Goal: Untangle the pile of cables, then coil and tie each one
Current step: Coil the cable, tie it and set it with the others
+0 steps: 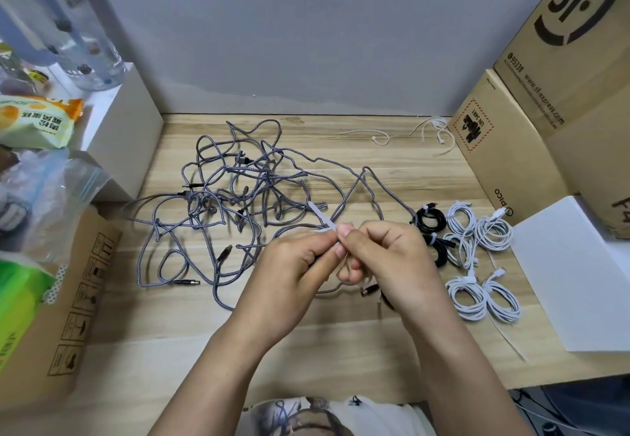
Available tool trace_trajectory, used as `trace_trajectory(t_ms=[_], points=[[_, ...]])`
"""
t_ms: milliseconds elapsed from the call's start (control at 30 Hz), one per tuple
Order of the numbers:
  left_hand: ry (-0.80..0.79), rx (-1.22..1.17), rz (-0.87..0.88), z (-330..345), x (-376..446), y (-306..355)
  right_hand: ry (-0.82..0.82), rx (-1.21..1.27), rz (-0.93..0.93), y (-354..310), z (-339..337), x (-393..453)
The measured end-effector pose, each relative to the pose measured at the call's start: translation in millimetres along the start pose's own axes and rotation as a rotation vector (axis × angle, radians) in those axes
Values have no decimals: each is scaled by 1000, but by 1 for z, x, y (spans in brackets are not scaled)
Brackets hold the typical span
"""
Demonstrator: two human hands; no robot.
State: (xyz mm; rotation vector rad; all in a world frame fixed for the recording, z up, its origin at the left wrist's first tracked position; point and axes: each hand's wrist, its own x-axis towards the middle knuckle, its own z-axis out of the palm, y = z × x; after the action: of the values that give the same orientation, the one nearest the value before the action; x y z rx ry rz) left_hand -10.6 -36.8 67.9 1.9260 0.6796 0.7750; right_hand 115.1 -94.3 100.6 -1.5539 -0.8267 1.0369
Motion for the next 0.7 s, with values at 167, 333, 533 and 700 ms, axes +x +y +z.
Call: trace_trajectory(t_ms=[167,333,533,700], points=[[-5,-15,-13,-8,5,-2,180,-457,-185,-1,4,1],[-89,-42,-26,-12,4,-2,292,-666,-259,1,4,10],[-105,-199,-88,4,1,-13,-90,-203,-307,-1,3,19],[-97,-279,-215,13,-1,-29,-66,174,-251,-9,6,7]])
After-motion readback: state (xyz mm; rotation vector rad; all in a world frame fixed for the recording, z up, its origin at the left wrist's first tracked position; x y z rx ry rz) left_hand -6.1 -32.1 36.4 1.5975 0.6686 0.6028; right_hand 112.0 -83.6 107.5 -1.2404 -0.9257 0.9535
